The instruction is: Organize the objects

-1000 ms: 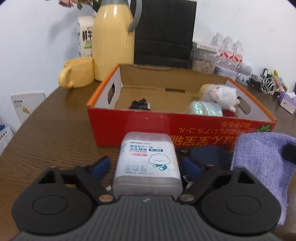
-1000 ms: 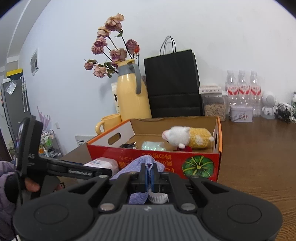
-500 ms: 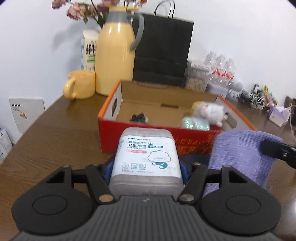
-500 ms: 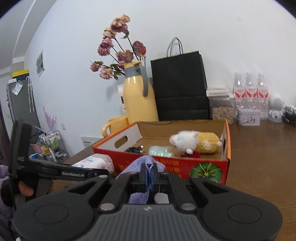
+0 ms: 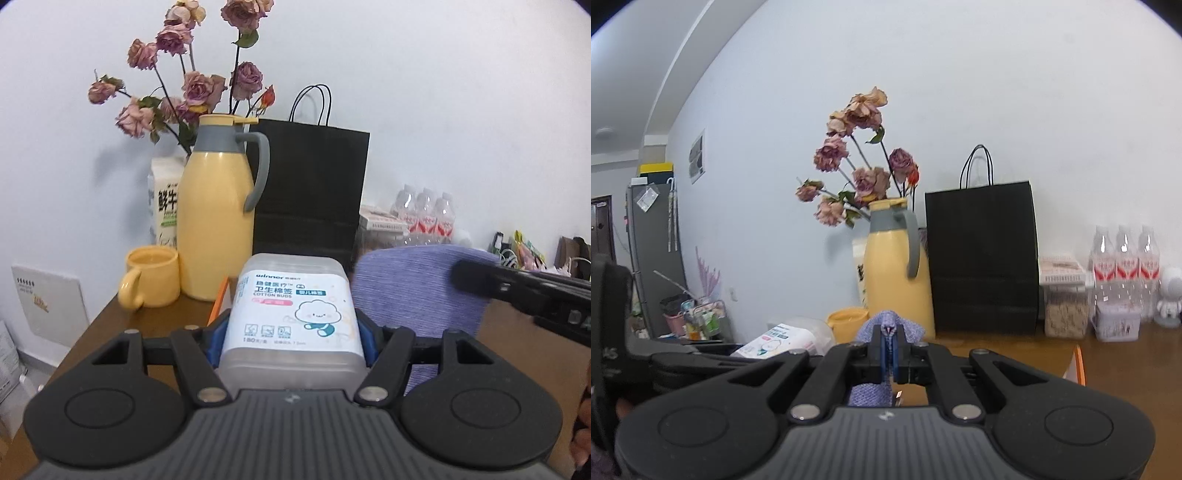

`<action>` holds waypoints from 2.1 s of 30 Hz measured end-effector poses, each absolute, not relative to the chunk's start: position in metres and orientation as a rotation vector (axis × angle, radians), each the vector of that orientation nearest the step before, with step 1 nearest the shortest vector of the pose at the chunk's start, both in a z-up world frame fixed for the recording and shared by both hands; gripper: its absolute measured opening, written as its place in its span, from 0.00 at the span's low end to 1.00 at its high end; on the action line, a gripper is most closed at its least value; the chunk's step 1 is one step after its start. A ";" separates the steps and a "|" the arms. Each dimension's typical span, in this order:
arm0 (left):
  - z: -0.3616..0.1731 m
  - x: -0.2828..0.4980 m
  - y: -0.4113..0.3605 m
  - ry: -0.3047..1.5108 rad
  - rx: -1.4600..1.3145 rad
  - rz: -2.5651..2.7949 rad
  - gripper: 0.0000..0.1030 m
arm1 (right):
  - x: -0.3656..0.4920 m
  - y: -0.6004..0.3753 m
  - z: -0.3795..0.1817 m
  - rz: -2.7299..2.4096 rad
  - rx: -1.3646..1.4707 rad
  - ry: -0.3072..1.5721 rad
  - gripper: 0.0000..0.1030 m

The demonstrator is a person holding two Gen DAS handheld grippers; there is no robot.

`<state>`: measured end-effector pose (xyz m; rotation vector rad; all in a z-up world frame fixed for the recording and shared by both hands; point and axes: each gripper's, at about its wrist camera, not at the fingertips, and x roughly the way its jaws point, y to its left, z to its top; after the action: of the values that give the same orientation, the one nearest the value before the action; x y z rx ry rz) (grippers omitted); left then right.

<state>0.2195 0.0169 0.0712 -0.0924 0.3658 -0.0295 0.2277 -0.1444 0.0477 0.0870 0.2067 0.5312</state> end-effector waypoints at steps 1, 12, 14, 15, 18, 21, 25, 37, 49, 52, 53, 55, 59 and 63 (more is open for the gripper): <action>0.072 0.229 0.017 0.362 -0.092 -0.032 0.64 | 0.238 -0.142 0.050 0.525 0.088 0.207 0.03; 0.038 0.328 0.026 0.444 -0.121 0.045 0.64 | 0.355 -0.114 0.018 0.412 0.106 0.331 0.03; 0.031 0.341 0.027 0.465 -0.114 0.052 0.64 | 0.369 -0.112 0.006 0.394 0.106 0.368 0.03; 0.028 0.346 0.028 0.475 -0.115 0.054 0.64 | 0.374 -0.111 0.000 0.384 0.102 0.385 0.03; 0.019 0.356 0.030 0.501 -0.120 0.047 0.64 | 0.385 -0.107 -0.014 0.365 0.081 0.424 0.03; 0.014 0.359 0.029 0.521 -0.108 0.036 0.65 | 0.391 -0.105 -0.022 0.356 0.059 0.452 0.04; 0.015 0.355 0.029 0.492 -0.098 0.049 0.90 | 0.390 -0.102 -0.025 0.318 0.012 0.463 0.16; 0.031 0.339 0.034 0.424 -0.098 0.111 1.00 | 0.375 -0.114 -0.018 0.256 -0.021 0.442 0.94; 0.057 0.288 0.030 0.362 -0.093 0.084 1.00 | 0.331 -0.123 0.009 0.265 -0.033 0.365 1.00; 0.064 0.270 0.030 0.353 -0.093 0.080 1.00 | 0.312 -0.129 0.017 0.265 -0.036 0.346 1.00; 0.066 0.264 0.030 0.352 -0.092 0.079 1.00 | 0.305 -0.131 0.020 0.265 -0.036 0.340 1.00; 0.069 0.250 0.031 0.349 -0.088 0.075 1.00 | 0.291 -0.134 0.024 0.265 -0.039 0.332 1.00; 0.072 0.224 0.035 0.343 -0.090 0.071 1.00 | 0.263 -0.138 0.031 0.280 -0.051 0.321 1.00; 0.070 0.198 0.039 0.350 -0.084 0.066 1.00 | 0.236 -0.139 0.031 0.314 -0.053 0.335 1.00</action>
<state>0.1978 0.0390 0.0702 -0.0845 0.3495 0.0657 0.2357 -0.1394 0.0311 -0.0535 0.3350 0.3136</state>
